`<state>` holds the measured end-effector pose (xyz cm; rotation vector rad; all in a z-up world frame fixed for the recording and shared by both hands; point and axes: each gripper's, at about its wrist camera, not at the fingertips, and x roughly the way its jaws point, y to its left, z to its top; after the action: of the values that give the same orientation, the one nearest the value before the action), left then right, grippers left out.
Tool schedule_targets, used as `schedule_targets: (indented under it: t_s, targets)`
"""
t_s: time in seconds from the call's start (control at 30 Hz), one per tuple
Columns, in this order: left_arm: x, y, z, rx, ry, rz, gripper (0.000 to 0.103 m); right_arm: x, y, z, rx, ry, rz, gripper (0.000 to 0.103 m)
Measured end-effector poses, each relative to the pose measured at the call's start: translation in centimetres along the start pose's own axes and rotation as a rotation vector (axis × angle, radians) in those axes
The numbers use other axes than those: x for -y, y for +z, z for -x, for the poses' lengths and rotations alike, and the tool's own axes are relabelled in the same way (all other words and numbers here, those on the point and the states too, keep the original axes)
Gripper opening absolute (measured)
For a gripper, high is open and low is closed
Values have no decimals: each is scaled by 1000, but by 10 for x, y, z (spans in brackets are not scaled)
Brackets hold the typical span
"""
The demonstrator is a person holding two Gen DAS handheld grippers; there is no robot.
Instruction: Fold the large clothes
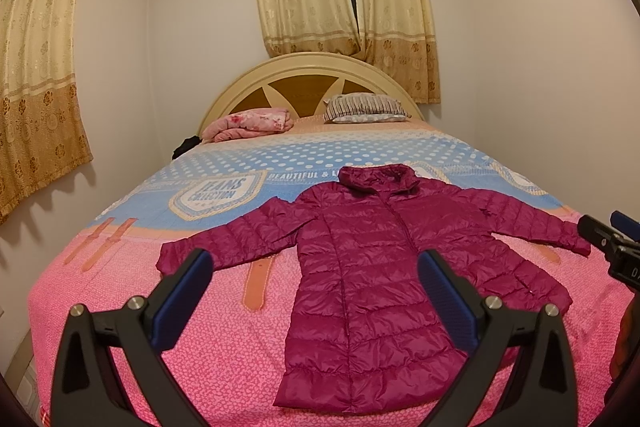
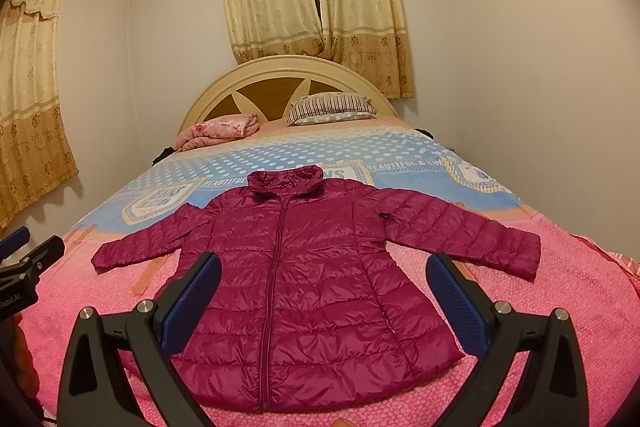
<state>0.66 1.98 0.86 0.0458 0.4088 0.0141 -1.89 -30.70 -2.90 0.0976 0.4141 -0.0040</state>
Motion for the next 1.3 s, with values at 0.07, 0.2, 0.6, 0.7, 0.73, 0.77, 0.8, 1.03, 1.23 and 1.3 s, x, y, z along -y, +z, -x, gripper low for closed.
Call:
schedule_targets:
  t_s: [0.07, 0.2, 0.6, 0.7, 0.73, 0.77, 0.8, 1.03, 1.23, 1.3]
  targets:
    - [-2, -2, -2, -4, -5, 2, 103, 1, -1, -1, 1, -4, -2, 102]
    - [-1, -10, -16, -12, -14, -4, 103, 7, -6, -11, -19, 51, -3, 102]
    - [25, -43, -104, -91, 19, -85, 103, 136, -35, -102, -294, -3, -349, 102]
    - [37, -46, -125, -98, 2, -110, 103, 191, -41, -121, -316, -96, -452, 102]
    - [41, -48, -133, -100, 1, -120, 103, 211, -44, -127, -320, -109, -495, 102]
    - [45, -50, -141, -104, 9, -135, 103, 230, -47, -132, -328, -117, -541, 102]
    - [48, -51, -147, -109, 15, -146, 103, 243, -50, -136, -334, -124, -573, 102]
    - [40, -63, -183, -150, 74, -168, 103, 312, -54, -168, -374, -172, -668, 82]
    - [23, -75, -203, -197, 135, -140, 103, 333, -51, -188, -371, -191, -682, 67]
    - [16, -78, -210, -217, 135, -115, 103, 338, -49, -186, -343, -223, -692, 67]
